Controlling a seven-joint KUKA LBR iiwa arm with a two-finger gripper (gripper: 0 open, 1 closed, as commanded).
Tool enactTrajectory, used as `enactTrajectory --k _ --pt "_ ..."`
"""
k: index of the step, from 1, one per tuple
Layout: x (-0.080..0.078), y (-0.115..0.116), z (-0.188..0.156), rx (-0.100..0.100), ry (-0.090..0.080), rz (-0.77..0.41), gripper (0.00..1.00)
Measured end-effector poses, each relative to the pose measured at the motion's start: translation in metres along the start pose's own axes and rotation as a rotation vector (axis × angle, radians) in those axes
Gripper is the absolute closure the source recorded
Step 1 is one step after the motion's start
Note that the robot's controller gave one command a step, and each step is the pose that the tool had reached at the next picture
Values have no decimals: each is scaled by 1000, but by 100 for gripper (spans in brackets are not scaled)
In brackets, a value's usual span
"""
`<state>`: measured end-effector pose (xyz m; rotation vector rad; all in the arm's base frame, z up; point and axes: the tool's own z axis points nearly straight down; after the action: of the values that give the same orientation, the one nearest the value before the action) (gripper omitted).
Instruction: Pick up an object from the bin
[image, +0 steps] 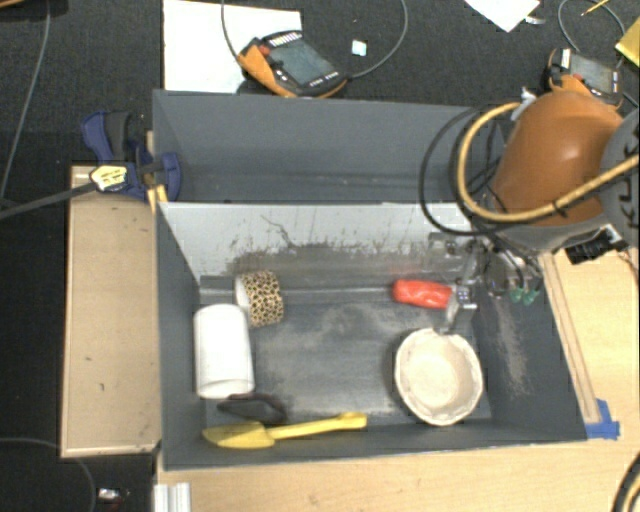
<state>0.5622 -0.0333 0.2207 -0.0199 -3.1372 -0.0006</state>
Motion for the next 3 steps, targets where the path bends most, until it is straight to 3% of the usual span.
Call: enactTrajectory --k 1,2,3 --pt "-1 0 -5 1 -8 -2 0" --pt "45 -42 110 2 -10 -304 0" --pt "80 -32 72 4 -18 -427 0"
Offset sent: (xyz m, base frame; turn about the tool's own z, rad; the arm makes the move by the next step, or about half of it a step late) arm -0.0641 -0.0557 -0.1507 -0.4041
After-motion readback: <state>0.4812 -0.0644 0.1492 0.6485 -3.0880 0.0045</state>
